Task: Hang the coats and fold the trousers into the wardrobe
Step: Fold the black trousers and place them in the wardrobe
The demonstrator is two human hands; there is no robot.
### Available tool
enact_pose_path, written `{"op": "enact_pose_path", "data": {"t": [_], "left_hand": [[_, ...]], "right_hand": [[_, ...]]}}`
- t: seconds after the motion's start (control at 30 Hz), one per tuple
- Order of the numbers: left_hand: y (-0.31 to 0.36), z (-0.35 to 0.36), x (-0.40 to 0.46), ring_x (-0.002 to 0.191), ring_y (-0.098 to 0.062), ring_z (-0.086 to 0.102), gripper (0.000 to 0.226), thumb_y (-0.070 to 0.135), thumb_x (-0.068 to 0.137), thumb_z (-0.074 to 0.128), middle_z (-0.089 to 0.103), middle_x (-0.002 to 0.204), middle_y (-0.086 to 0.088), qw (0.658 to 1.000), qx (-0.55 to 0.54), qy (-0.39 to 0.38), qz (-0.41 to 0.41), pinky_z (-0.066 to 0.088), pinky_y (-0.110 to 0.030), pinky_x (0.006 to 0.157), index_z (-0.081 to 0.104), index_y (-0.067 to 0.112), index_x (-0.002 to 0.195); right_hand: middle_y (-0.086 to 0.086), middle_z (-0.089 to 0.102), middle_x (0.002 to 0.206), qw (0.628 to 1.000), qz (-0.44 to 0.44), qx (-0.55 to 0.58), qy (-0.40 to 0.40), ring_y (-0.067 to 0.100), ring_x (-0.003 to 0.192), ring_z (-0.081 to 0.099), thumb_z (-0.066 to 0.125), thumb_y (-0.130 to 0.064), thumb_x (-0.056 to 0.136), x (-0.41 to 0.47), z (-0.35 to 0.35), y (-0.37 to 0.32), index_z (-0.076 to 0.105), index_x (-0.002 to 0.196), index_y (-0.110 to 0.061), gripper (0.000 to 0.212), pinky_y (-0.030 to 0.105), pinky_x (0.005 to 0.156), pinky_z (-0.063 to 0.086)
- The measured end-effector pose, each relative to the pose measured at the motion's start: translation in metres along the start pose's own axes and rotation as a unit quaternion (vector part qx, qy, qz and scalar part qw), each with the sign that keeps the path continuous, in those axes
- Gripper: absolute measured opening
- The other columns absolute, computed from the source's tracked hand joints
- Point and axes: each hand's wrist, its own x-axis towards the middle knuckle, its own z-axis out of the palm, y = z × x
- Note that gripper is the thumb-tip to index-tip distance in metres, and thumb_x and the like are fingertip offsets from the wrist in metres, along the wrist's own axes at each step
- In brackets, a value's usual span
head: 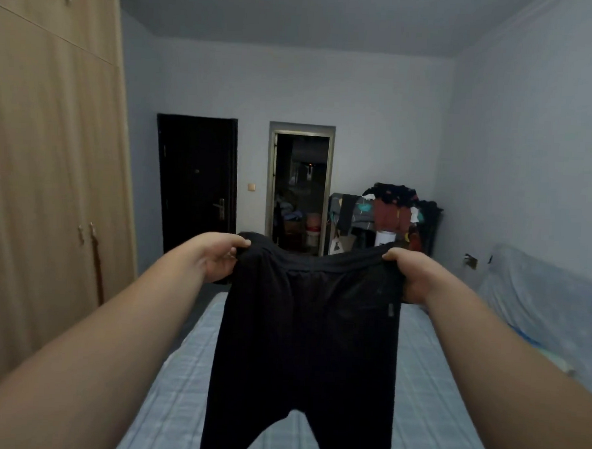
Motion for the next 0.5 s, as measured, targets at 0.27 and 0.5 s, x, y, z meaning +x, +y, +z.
{"op": "enact_pose_path", "data": {"t": [0.27, 0.5], "left_hand": [[-0.029, 0.059, -0.015, 0.106, -0.031, 0.068, 0.021, 0.0, 0.099, 0.05, 0.068, 0.114, -0.019, 0.997, 0.015, -0.025, 0.068, 0.06, -0.041, 0.081, 0.064, 0.003, 0.115], [-0.061, 0.085, -0.014, 0.102, -0.026, 0.072, 0.025, 0.012, 0.101, 0.052, 0.074, 0.111, -0.012, 0.988, 0.056, -0.08, 0.117, 0.058, -0.046, 0.091, 0.066, 0.009, 0.122]], "right_hand": [[0.019, 0.07, 0.11, 0.989, -0.1, 0.107, -0.004, 0.033, 0.097, 0.071, 0.053, -0.009, 0.101, 0.004, 0.045, 0.039, 0.06, 0.116, -0.006, 0.017, 0.047, 0.082, 0.06], [-0.001, 0.074, 0.101, 0.973, -0.232, 0.01, -0.01, 0.019, 0.095, 0.072, 0.064, -0.02, 0.096, -0.019, 0.072, 0.074, 0.065, 0.105, -0.028, 0.012, 0.043, 0.083, 0.061]]}}
